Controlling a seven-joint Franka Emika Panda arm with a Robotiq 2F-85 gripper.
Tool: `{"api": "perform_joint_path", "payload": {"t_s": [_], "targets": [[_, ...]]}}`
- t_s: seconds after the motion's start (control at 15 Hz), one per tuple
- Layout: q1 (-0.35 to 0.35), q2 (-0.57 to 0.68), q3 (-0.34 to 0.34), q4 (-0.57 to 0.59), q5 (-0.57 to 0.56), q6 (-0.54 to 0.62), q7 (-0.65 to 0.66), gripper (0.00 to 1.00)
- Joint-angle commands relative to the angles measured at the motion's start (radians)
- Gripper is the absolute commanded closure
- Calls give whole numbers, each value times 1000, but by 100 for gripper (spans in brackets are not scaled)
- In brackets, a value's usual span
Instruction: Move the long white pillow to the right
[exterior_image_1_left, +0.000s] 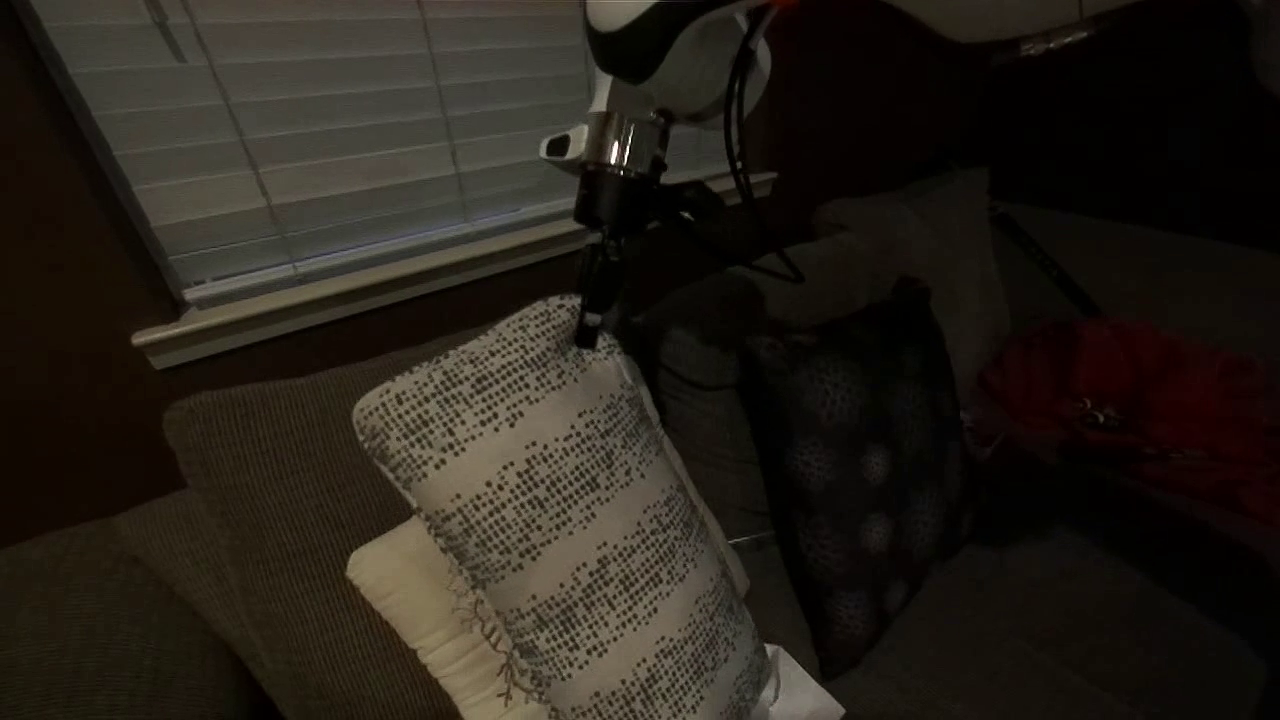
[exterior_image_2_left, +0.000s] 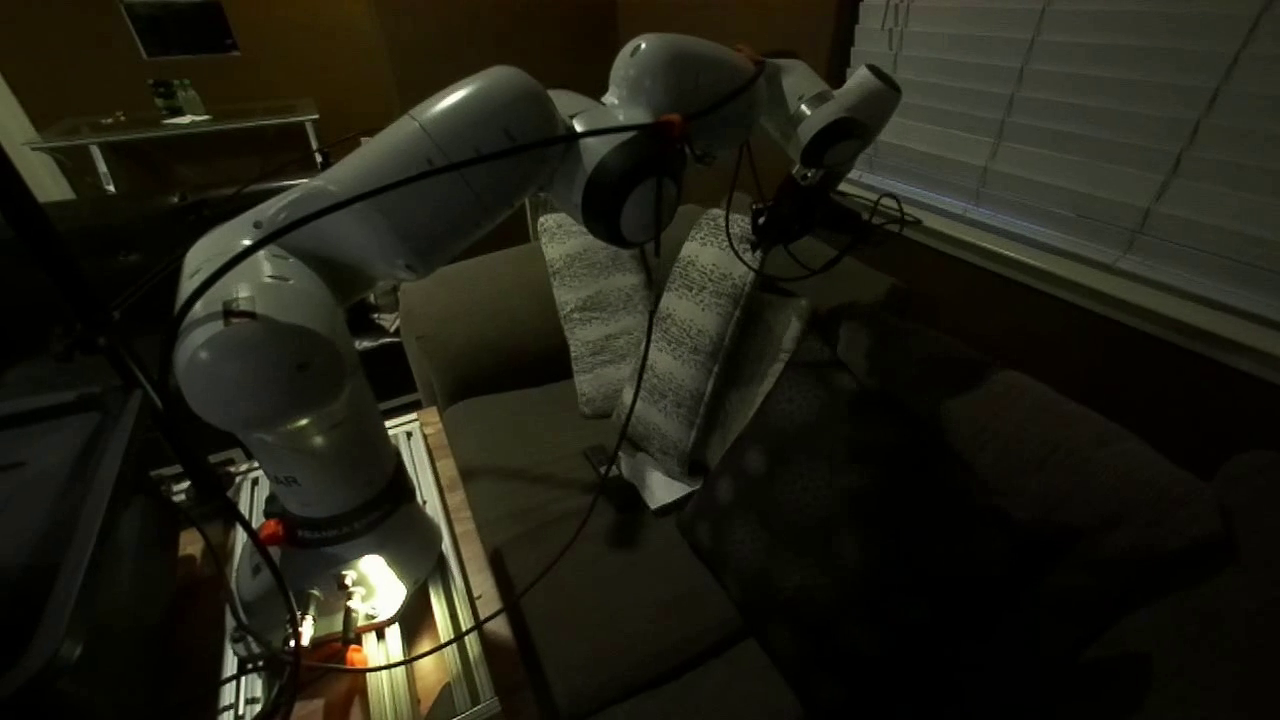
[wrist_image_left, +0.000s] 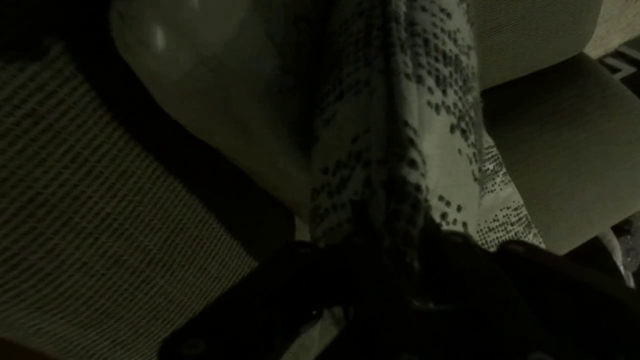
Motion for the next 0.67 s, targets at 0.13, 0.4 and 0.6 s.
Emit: {"api": "perform_joint_path", "payload": {"t_s": [0.13,0.4,0.6], "targets": [[-178,-124,22,-62,121,16,62,94],[-214,-86,6,-16,119,0,47,78],[-244,-111,12,-37,129,0,48,78]]}}
